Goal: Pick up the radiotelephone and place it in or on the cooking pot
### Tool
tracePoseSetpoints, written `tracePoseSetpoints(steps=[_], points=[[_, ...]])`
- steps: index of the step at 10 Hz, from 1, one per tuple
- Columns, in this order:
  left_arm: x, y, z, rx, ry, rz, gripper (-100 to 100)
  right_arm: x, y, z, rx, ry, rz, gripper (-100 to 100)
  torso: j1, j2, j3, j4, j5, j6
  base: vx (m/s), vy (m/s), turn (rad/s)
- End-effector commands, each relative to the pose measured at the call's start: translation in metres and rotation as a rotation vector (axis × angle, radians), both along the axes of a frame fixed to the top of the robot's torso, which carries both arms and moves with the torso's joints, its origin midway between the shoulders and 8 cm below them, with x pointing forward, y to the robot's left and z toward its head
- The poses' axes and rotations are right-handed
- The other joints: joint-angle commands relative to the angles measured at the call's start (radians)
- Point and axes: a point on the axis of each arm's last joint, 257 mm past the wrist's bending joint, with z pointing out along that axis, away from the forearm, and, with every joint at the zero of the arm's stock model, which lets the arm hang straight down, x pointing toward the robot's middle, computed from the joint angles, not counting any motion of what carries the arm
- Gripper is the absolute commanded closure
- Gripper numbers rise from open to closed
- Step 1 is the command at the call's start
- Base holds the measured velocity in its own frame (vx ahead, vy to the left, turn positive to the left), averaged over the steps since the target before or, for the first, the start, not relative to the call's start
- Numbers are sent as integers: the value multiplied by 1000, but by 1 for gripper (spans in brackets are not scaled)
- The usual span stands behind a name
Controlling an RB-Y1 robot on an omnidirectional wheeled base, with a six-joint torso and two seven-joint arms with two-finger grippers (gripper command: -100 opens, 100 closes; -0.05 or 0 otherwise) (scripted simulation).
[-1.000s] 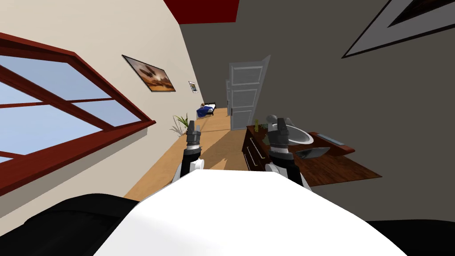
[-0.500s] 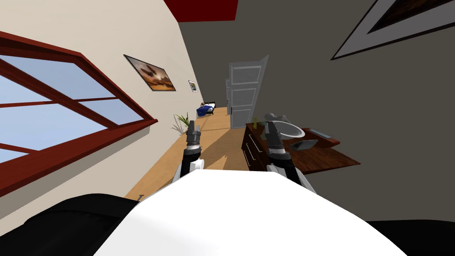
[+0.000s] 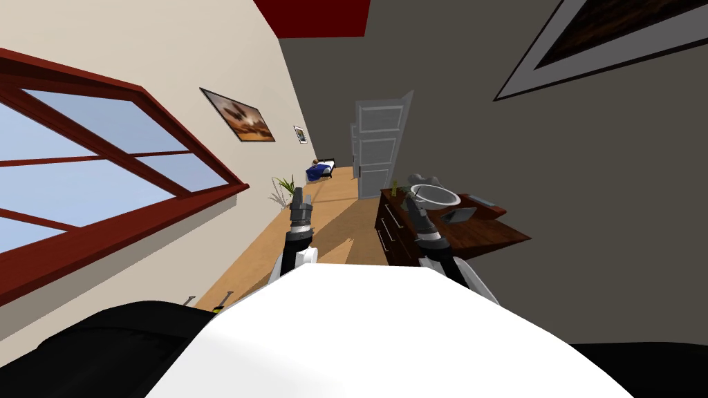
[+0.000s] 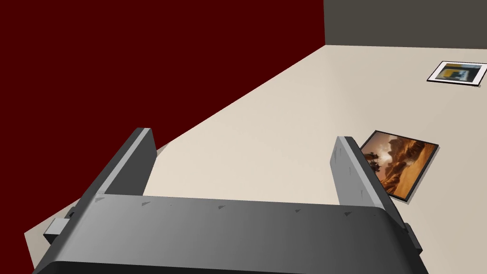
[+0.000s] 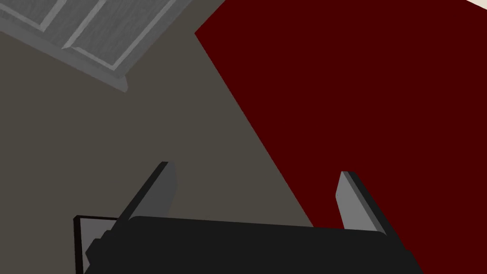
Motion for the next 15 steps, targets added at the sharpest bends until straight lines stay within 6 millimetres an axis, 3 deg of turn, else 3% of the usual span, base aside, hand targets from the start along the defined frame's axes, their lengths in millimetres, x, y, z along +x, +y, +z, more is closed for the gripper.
tracePoseSetpoints(steps=[1, 8, 10, 15], points=[[0, 0, 0, 0, 0, 0, 0, 2, 0, -13, -88, 8, -19, -100, 0, 0, 0, 0, 0, 0, -136, -22, -7], [0, 0, 0, 0, 0, 0, 0, 16, -9, -65, -418, 55, -88, -100, 0, -8, -4, -2, 0, 0, -59, -6, 0], [0, 0, 0, 0, 0, 0, 0, 22, -23, -86, -527, 84, -121, -100, -1, -10, -6, -2, 0, 0, 33, -28, 4], [0, 0, 0, 0, 0, 0, 0, 36, -80, -134, -774, 182, -237, -100, -2, -15, -9, -3, 0, 0, 83, -33, -11]])
